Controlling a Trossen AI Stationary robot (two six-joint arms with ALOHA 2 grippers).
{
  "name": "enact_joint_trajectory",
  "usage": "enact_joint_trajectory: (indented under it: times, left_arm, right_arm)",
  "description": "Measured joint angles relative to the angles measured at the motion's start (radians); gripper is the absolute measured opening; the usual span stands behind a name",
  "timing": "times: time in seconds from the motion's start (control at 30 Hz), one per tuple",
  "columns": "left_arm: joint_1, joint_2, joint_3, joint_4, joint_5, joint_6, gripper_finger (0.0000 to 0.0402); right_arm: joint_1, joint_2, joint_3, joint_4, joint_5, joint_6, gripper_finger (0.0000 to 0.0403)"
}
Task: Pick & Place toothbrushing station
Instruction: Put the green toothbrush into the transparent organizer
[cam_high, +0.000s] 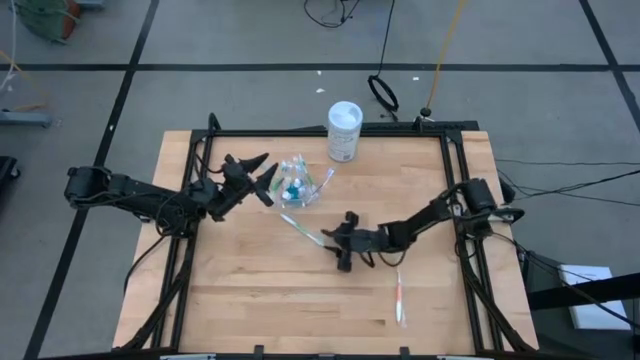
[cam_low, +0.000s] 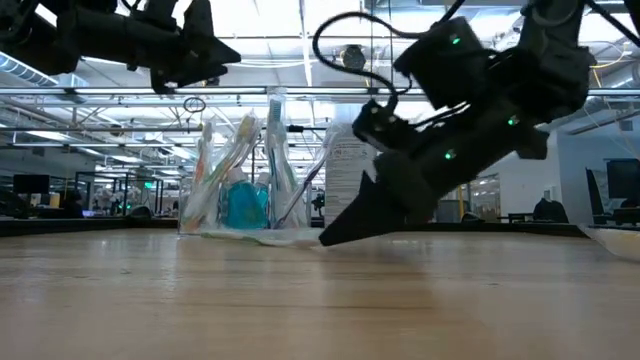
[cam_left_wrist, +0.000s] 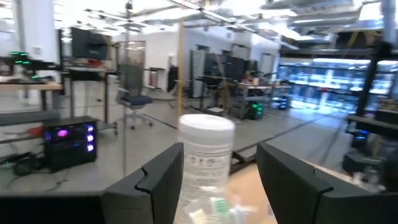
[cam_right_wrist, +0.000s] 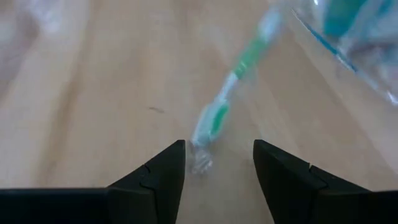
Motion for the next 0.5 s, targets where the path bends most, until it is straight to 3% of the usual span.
enact_joint_trajectory:
  times: [0.1,0.27,0.5]
  left_arm:
    - [-0.009,0.004,0.0,-0.002,0.042,-0.003,0.0209]
    - [-0.025,0.003,0.0,0.008,0.069,-0.088,0.0209]
    - [-0.052,0.003,0.0,0.001,0.078,-0.118,0.0209]
  right_arm:
    - [-0.018,0.041,0.024,0.014,-0.04,0.072,0.0183]
    - [-0.037,0.074,0.039,0.02,-0.044,0.036,0.0169]
    - [-0.05,0.077,0.039,0.048,-0.046,-0.028,0.0064]
